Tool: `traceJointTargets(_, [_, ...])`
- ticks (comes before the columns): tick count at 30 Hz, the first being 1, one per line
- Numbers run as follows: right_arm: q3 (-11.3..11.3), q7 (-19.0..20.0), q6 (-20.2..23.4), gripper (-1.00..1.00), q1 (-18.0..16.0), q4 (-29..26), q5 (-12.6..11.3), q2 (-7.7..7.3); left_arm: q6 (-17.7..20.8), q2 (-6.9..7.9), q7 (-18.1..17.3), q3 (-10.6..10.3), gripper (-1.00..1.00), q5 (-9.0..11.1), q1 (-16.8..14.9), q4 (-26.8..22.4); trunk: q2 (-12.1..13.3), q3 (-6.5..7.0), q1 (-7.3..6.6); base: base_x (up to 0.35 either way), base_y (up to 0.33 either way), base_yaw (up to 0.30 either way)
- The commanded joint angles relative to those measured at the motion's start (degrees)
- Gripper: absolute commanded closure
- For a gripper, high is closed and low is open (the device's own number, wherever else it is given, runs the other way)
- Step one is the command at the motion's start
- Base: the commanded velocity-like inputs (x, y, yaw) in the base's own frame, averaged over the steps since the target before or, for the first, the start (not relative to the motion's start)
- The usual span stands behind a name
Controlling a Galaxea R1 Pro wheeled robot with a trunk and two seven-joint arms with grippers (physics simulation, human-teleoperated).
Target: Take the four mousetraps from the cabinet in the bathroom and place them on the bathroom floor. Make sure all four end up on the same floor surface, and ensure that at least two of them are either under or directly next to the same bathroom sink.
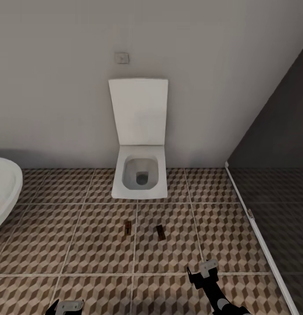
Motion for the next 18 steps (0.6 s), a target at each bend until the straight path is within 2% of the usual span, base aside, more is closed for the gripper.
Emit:
traceJointTargets(1, [0.2, -0.6, -0.1, -1.00, 0.0, 0.0, 0.6, 0.01, -0.2, -0.07, 0.3, -0.5, -1.00, 0.1, 0.0, 0.1, 0.4, 0.25, -0.23, 0.000, 0.000, 0.000])
traceJointTargets(18, [0.2, -0.6, -0.1, -1.00, 0.0, 0.0, 0.6, 0.08, -0.2, -0.21, 0.3, -0.5, -1.00, 0.0, 0.0, 0.1, 7.2, 4.86, -3.96, 0.000, 0.000, 0.000])
